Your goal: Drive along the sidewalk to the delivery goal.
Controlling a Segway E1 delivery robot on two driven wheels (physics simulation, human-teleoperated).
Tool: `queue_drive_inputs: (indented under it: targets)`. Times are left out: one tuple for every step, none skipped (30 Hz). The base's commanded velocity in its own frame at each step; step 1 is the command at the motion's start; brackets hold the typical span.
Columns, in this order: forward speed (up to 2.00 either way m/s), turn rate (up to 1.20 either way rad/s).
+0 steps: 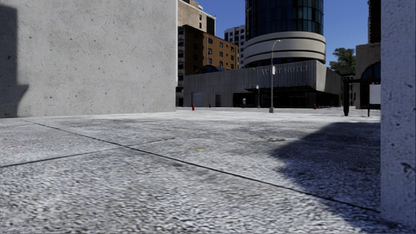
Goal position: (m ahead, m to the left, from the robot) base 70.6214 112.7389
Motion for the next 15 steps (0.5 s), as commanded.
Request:
queue_drive_inputs:
  targets:
    - [2.00,0.00]
    - [2.00,0.00]
    - [2.00,0.00]
    - [2.00,0.00]
    - [2.00,0.00]
    - [2.00,0.00]
    - [2.00,0.00]
    - [2.00,0.00]
    - [2.00,0.00]
    - [2.00,0.00]
    - [2.00,0.00]
    - [2.00,0.00]
    - [2.00,0.00]
    - [2.00,0.00]
    - [2.00,0.00]
